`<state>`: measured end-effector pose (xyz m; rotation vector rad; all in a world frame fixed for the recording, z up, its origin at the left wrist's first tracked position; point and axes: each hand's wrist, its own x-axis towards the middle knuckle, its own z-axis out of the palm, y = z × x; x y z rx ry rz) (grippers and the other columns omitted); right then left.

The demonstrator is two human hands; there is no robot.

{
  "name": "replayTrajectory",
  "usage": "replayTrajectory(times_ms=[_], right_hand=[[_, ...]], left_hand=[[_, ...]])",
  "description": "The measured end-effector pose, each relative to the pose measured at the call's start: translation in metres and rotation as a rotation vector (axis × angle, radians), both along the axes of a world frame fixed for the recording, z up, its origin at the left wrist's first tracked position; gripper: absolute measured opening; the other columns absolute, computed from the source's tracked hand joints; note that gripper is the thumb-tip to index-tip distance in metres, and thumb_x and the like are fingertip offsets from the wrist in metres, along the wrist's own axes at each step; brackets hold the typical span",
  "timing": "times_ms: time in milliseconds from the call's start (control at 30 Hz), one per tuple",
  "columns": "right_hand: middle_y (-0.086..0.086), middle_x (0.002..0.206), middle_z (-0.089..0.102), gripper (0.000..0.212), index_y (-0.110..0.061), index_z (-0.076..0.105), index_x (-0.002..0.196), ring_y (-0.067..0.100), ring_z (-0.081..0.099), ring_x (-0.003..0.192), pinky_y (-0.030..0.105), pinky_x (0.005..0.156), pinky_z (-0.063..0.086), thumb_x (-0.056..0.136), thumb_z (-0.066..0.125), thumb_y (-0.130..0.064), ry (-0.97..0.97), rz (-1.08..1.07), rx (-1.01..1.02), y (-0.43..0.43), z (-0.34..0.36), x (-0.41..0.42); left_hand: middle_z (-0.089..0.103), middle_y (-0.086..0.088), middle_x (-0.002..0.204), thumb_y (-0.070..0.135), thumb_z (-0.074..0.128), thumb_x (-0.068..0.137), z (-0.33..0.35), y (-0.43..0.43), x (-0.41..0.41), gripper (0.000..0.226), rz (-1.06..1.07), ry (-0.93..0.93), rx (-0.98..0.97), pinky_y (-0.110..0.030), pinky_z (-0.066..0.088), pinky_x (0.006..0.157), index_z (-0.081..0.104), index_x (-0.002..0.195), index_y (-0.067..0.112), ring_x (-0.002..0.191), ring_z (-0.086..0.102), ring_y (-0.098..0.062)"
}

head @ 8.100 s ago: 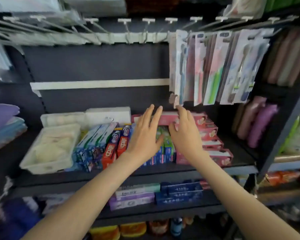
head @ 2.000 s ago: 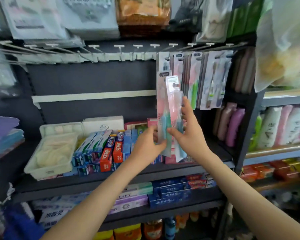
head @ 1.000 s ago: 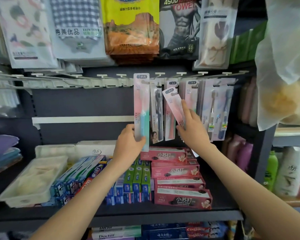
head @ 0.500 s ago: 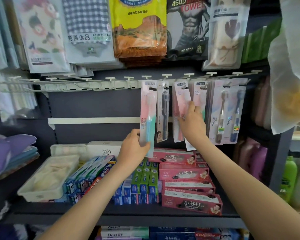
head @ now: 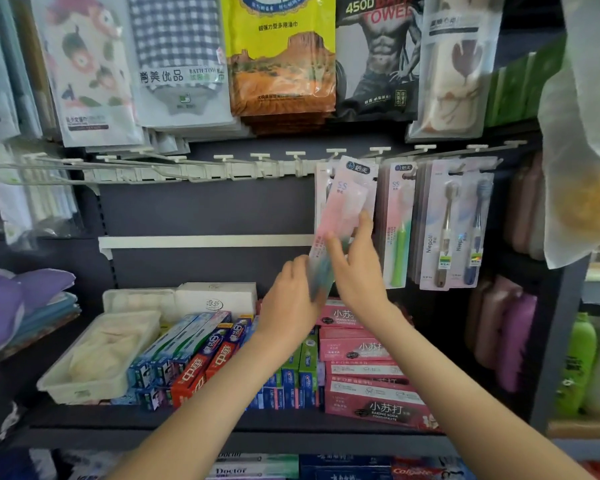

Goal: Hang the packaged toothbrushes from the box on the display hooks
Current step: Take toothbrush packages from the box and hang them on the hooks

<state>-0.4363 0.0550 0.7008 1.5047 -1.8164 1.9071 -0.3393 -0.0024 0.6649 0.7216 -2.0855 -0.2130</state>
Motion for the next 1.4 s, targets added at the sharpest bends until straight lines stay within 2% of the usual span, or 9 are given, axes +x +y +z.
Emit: replayTrajectory(times_ms=[133,233,400,467,567,733,967,1233,1400], right_hand=[[0.013,0.101,0.059,0.087,-0.016,-0.006,0.151,0.022,0.061,0.091,0.037,0.082,0.049,0.094,0.054,-0.04,-0.08,-0.051,-0.029,-0.005,0.003,-0.004],[0.018,0.124,0.052,0.086,-0.007,0.01,0.147,0.029,0.053,0.113,0.042,0.094,0.046,0.088,0.063,-0.039,-0.129,-0.121,0.01,-0.009,0.012,-0.016],[0.001,0.085,0.049,0.042,0.0,0.039,0.117,0.019,0.052,0.073,0.019,0.056,0.039,0.089,0.062,-0.021,-0.222,-0.19,0.097,-0.005,0.019,-0.043],[-0.002,0.075,0.047,0.035,-0.005,0.04,0.111,0.018,0.05,0.065,0.02,0.051,0.035,0.088,0.061,-0.021,-0.147,-0.208,0.169,0.0,0.017,-0.056],[0.001,0.078,0.051,0.063,-0.01,0.025,0.141,0.018,0.052,0.061,0.025,0.05,0.037,0.09,0.059,-0.022,0.12,-0.257,0.284,0.007,0.007,-0.07],[0.011,0.098,0.056,0.082,-0.02,-0.003,0.151,0.027,0.056,0.073,0.034,0.055,0.046,0.093,0.054,-0.026,0.392,-0.397,0.411,-0.001,0.008,-0.089],[0.01,0.135,0.046,0.084,-0.023,-0.006,0.153,0.031,0.054,0.104,0.034,0.063,0.043,0.092,0.053,-0.027,0.479,-0.446,0.474,-0.008,0.012,-0.097],[0.012,0.128,0.052,0.082,-0.011,-0.006,0.153,0.029,0.06,0.096,0.034,0.062,0.046,0.096,0.049,-0.036,0.424,-0.467,0.442,-0.03,0.026,-0.091],[0.014,0.135,0.05,0.085,-0.002,-0.007,0.151,0.03,0.062,0.1,0.033,0.067,0.046,0.096,0.051,-0.031,0.299,-0.455,0.448,-0.04,0.029,-0.09]], left_hand=[[0.058,-0.012,0.106,0.02,0.069,0.086,0.001,0.01,-0.015,0.05,0.049,-0.039,-0.206,-0.033,0.038,0.055,0.049,0.129,0.003,0.095,0.06,-0.03],[0.059,-0.008,0.082,0.02,0.085,0.069,0.0,0.009,-0.026,0.051,0.093,-0.068,-0.359,-0.025,0.033,0.035,0.06,0.11,0.001,0.068,0.062,-0.023],[0.059,-0.003,0.076,0.03,0.088,0.057,-0.002,0.007,-0.049,0.056,0.171,-0.134,-0.5,-0.021,0.034,0.031,0.066,0.102,0.005,0.064,0.061,-0.014],[0.062,-0.004,0.089,0.045,0.061,0.081,-0.002,0.003,-0.051,0.051,0.03,-0.163,-0.443,-0.024,0.044,0.041,0.062,0.113,0.005,0.077,0.064,-0.018],[0.053,-0.011,0.131,0.055,0.028,0.091,0.005,-0.018,-0.046,0.071,-0.015,-0.176,-0.311,-0.035,0.049,0.088,0.044,0.139,0.005,0.119,0.052,-0.026],[0.022,-0.021,0.156,0.037,0.059,0.092,0.022,-0.055,-0.052,0.078,0.14,-0.257,-0.431,-0.041,0.017,0.118,0.023,0.15,0.0,0.145,0.023,-0.033],[-0.018,-0.011,0.158,0.05,0.059,0.089,0.031,-0.083,-0.076,0.106,0.299,-0.435,-0.574,-0.044,-0.002,0.118,-0.021,0.144,0.009,0.148,-0.009,-0.028],[-0.006,-0.012,0.155,0.05,0.076,0.073,0.031,-0.103,-0.081,0.124,0.376,-0.403,-0.663,-0.04,0.008,0.116,-0.013,0.148,0.006,0.147,0.014,-0.027],[-0.002,-0.013,0.155,0.045,0.076,0.076,0.031,-0.105,-0.086,0.114,0.261,-0.342,-0.597,-0.04,0.007,0.117,-0.002,0.148,0.004,0.145,0.004,-0.025]])
